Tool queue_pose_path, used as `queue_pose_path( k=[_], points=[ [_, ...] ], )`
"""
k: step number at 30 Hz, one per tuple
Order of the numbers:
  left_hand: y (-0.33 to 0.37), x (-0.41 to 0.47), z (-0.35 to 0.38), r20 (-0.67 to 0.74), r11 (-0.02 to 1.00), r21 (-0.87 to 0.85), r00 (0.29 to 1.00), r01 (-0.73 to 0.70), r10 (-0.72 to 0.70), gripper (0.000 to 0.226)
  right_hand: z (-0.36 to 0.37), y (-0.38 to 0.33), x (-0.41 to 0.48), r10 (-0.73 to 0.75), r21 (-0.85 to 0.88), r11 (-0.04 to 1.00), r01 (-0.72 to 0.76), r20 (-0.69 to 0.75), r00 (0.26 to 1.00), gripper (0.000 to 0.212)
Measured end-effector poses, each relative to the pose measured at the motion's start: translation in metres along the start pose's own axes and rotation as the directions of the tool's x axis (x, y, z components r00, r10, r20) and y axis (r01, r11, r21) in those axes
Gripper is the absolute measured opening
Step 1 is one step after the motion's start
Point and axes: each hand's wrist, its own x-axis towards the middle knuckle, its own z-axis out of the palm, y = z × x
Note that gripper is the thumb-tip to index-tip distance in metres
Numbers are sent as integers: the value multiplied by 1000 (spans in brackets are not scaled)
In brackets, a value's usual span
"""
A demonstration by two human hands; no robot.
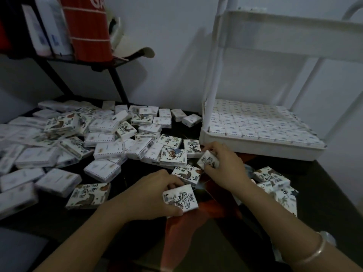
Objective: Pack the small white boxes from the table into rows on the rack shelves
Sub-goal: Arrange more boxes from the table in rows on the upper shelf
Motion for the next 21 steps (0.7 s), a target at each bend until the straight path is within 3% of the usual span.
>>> queue_pose_path(
  k=[7,15,21],
  points=[
    [4,0,1,0,961,-277,1000,-6,7,49,-24,1,-22,103,293,951,-93,-18,994,33],
    [28,7,-13,38,878,-478,999,17,1,51,-49,3,-29,114,348,932,-105,-6,993,26],
    [62,25,-35,-25,883,-470,1000,1,-14,46,-81,11,-31,137,414,904,-103,-55,989,23]
  ],
)
